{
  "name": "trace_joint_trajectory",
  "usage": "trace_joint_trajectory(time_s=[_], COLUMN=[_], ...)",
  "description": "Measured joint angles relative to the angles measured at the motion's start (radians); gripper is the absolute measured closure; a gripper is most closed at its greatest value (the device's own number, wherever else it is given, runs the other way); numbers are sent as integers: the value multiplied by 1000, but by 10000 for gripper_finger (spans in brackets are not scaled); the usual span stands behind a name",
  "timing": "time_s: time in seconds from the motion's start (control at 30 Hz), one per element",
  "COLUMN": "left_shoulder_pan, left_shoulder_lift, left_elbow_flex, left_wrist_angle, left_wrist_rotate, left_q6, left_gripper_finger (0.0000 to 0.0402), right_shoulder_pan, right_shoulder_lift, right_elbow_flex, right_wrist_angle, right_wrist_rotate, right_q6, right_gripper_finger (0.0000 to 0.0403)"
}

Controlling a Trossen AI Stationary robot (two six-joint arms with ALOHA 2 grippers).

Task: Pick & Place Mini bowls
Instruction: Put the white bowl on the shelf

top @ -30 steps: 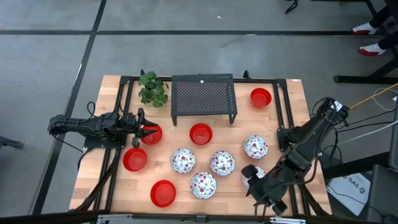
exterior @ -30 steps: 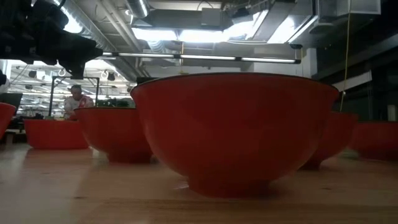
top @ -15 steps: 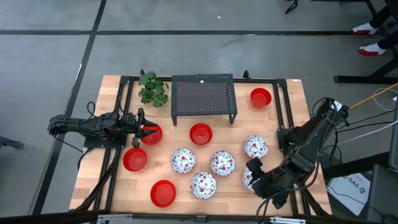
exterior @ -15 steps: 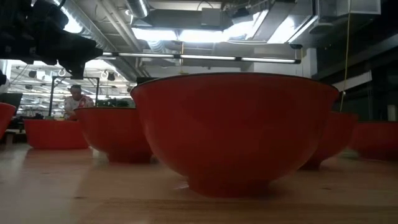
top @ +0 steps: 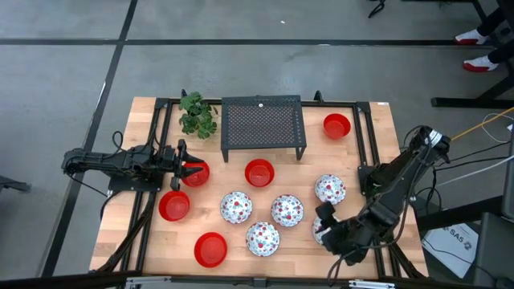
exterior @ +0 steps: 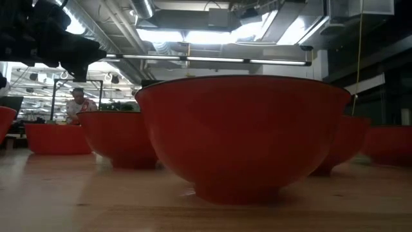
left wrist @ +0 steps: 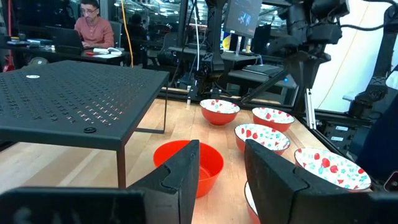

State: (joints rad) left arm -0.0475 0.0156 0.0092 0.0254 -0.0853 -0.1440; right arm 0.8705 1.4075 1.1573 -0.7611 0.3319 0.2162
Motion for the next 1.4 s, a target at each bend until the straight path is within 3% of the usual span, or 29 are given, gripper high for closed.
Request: trace_joint_trajectory(time_s=[0.33,0.57,1.23,1.4], left_shoulder_pan=[0,0,0,0], left_shoulder_lift=[0,0,0,0], left_elbow_flex=[0,0,0,0], left_wrist_angle=[0,0,0,0], left_wrist_rotate=[0,0,0,0], left_q6=[0,0,0,0], left_gripper_finger=[279,279,279,279], right_shoulder_pan=[-30,-50,-181,-208], right_shoulder_lift=[23,113,270,290], right_elbow_flex=[-166,-180,-180,-180], right_wrist_angle=[290,347,439,413], right_wrist_rotate=[43,103,121,119], right_q6=[-196,-305,-332,-330], right_gripper_finger=[218,218,218,237])
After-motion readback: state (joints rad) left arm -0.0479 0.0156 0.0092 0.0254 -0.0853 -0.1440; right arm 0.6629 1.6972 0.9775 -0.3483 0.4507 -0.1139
